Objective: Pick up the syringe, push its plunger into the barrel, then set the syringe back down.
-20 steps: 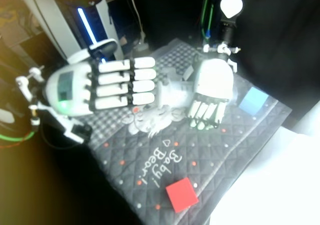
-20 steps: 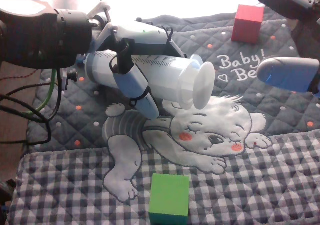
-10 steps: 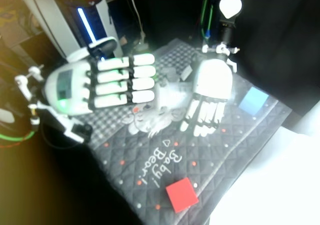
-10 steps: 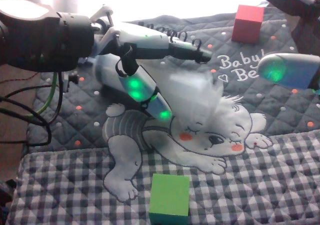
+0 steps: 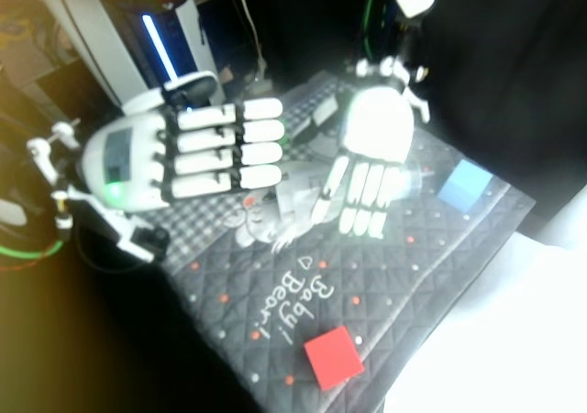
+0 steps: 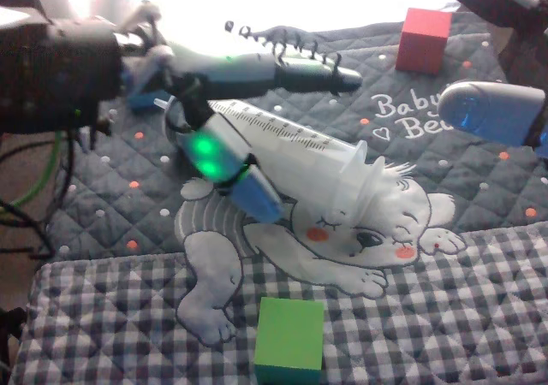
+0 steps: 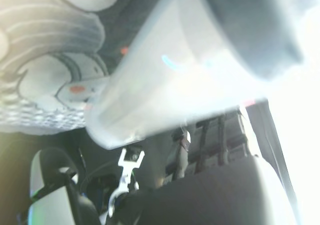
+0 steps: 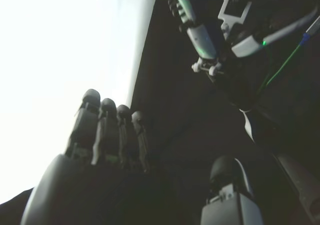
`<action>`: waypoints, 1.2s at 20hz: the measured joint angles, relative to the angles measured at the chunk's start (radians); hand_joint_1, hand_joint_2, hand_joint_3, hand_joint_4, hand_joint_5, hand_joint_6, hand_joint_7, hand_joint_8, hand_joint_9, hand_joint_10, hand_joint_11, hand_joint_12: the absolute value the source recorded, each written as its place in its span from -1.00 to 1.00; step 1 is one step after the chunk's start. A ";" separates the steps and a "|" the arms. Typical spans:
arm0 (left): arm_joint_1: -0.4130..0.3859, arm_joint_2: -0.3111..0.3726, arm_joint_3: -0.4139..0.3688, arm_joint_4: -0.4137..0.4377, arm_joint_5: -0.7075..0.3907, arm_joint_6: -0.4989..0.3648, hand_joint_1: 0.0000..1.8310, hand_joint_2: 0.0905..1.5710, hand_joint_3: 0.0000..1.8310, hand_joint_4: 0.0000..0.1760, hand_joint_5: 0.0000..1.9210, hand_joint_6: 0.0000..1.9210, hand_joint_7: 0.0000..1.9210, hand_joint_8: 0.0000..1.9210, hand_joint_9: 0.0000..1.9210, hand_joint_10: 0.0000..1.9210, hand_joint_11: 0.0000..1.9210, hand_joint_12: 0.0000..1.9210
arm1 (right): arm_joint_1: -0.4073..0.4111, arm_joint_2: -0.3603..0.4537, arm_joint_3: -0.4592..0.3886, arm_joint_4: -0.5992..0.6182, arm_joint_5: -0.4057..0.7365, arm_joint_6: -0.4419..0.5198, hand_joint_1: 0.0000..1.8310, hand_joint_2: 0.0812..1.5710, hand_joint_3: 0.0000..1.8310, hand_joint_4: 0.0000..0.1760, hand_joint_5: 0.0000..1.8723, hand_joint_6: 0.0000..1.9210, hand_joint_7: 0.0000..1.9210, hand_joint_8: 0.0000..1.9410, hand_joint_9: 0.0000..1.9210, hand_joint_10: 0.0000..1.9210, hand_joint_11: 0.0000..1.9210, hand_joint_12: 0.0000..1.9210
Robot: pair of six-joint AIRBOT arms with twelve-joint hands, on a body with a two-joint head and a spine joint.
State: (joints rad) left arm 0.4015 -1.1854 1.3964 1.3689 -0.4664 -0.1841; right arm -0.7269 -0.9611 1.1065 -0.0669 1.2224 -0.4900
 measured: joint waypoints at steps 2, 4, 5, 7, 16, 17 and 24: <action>-0.004 0.084 -0.062 -0.168 -0.014 0.143 -0.47 0.00 -0.97 0.65 -1.00 -1.00 -1.00 -1.00 -1.00 -1.00 -1.00 -1.00 | 0.000 0.000 -0.008 -0.002 0.001 -0.001 -0.97 0.14 -1.00 -0.60 -0.85 -1.00 -0.92 -1.00 -0.97 -1.00 -0.95 -0.98; 0.002 0.146 -0.110 -0.335 -0.028 0.298 -0.50 0.34 -0.96 0.93 -1.00 -1.00 -1.00 -1.00 -1.00 -1.00 -1.00 -1.00 | 0.000 0.000 -0.008 -0.004 0.003 -0.003 -1.00 0.14 -1.00 -0.51 -0.79 -0.99 -0.87 -1.00 -0.92 -1.00 -0.93 -0.97; 0.009 0.183 -0.141 -0.447 -0.043 0.390 -0.54 0.34 -0.99 0.79 -1.00 -1.00 -1.00 -1.00 -1.00 -1.00 -1.00 -1.00 | 0.000 0.000 -0.008 -0.003 0.007 -0.004 -0.93 0.10 -1.00 -0.17 -0.72 -0.99 -0.81 -1.00 -0.85 -0.99 -0.87 -0.94; 0.032 0.249 -0.198 -0.605 -0.086 0.533 -0.56 0.29 -0.96 0.96 -1.00 -1.00 -1.00 -1.00 -1.00 -1.00 -1.00 -1.00 | 0.000 0.000 -0.010 0.000 0.014 -0.005 -0.98 0.34 -0.98 0.00 -0.70 -1.00 -0.80 -1.00 -0.86 -1.00 -0.89 -0.95; 0.309 0.444 -0.399 -1.116 -0.521 0.903 -1.00 0.69 -0.89 1.00 -1.00 -1.00 -1.00 -1.00 -1.00 -1.00 -1.00 -1.00 | 0.000 0.004 -0.046 -0.003 0.027 -0.067 -1.00 0.65 -0.99 0.17 -0.72 -1.00 -0.81 -1.00 -0.86 -1.00 -0.90 -0.93; 0.320 0.444 -0.399 -1.129 -0.546 0.905 -1.00 0.69 -0.89 1.00 -1.00 -1.00 -1.00 -1.00 -1.00 -1.00 -1.00 -1.00 | 0.000 0.004 -0.046 -0.006 0.030 -0.068 -1.00 0.75 -0.96 0.36 -0.71 -1.00 -0.80 -1.00 -0.86 -1.00 -0.89 -0.92; 0.451 0.459 -0.412 -1.275 -0.809 0.903 -1.00 0.69 -0.90 1.00 -1.00 -1.00 -1.00 -1.00 -1.00 -1.00 -1.00 -1.00 | 0.000 0.037 -0.070 0.083 0.141 -0.116 -1.00 0.44 -1.00 -0.08 -1.00 -1.00 -1.00 -1.00 -1.00 -1.00 -1.00 -1.00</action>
State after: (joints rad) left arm 0.8524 -0.7261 0.9844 0.0937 -1.2751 0.7185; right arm -0.7269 -0.9245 1.0367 0.0158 1.3632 -0.6056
